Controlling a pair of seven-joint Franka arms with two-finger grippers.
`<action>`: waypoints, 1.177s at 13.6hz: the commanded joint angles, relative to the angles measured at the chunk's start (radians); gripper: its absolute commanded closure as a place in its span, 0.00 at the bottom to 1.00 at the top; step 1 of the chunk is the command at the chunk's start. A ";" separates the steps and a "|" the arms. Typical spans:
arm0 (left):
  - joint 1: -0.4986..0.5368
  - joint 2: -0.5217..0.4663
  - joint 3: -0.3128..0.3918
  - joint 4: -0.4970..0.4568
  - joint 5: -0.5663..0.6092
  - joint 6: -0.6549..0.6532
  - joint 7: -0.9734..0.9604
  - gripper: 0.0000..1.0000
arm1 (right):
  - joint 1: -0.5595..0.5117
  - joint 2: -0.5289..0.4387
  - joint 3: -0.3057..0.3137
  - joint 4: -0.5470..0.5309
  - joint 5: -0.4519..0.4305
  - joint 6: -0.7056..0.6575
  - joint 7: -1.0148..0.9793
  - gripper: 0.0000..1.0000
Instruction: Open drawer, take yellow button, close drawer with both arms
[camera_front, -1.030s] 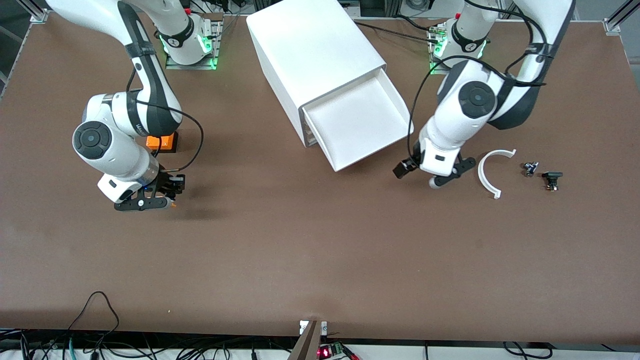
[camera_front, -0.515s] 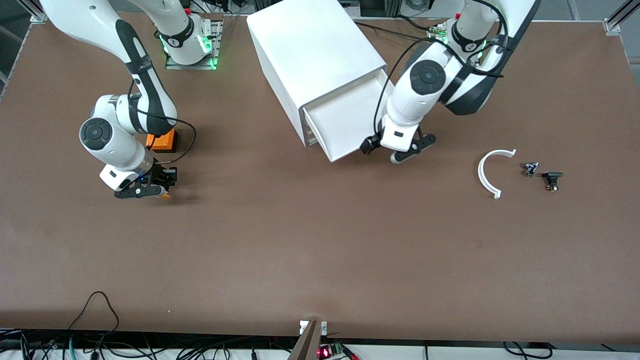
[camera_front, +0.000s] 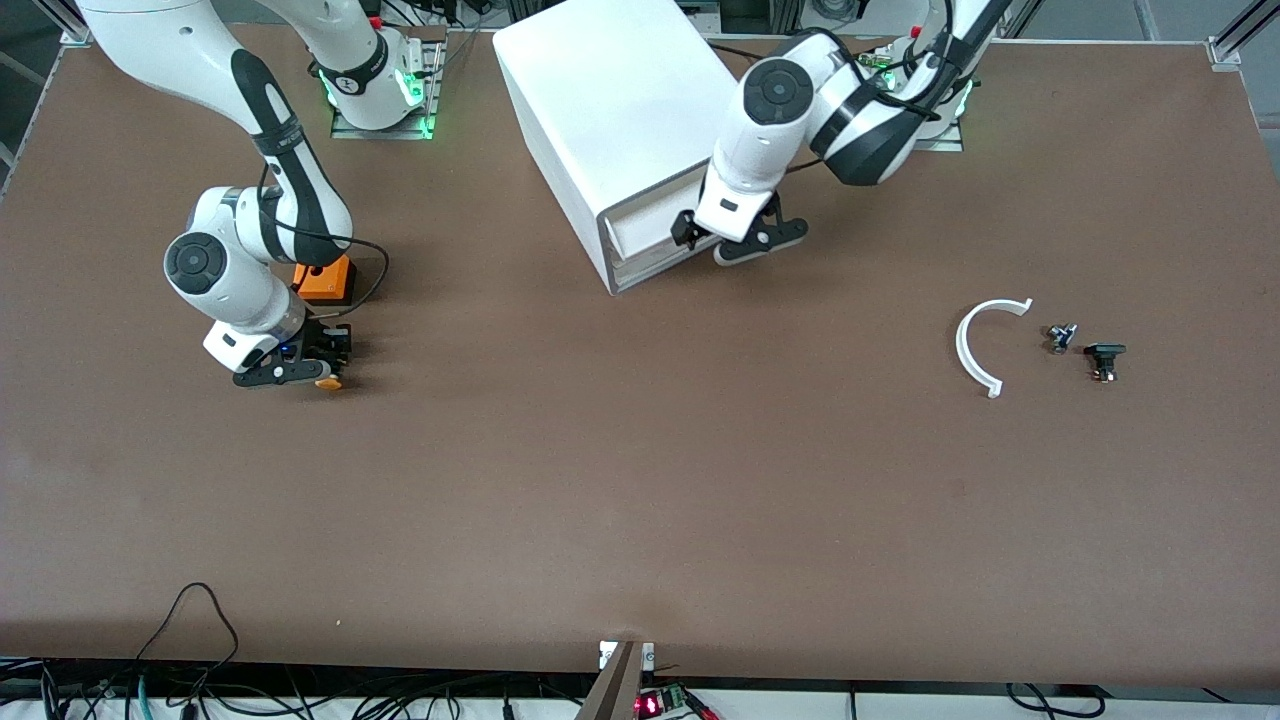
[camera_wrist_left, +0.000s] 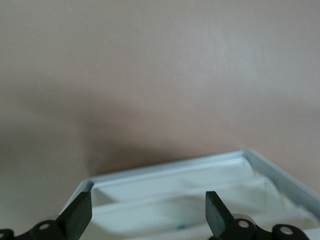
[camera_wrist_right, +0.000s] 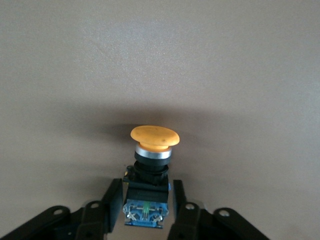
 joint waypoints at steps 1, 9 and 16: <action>0.006 -0.025 -0.072 -0.038 0.012 -0.001 -0.001 0.00 | -0.022 -0.021 0.025 0.029 0.005 -0.054 0.023 0.00; 0.062 -0.068 0.159 0.046 0.026 0.057 0.036 0.00 | -0.011 -0.024 0.049 0.599 0.004 -0.749 0.119 0.00; 0.086 -0.102 0.501 0.325 0.011 -0.319 0.702 0.00 | -0.011 -0.040 0.051 0.912 0.002 -1.067 0.178 0.00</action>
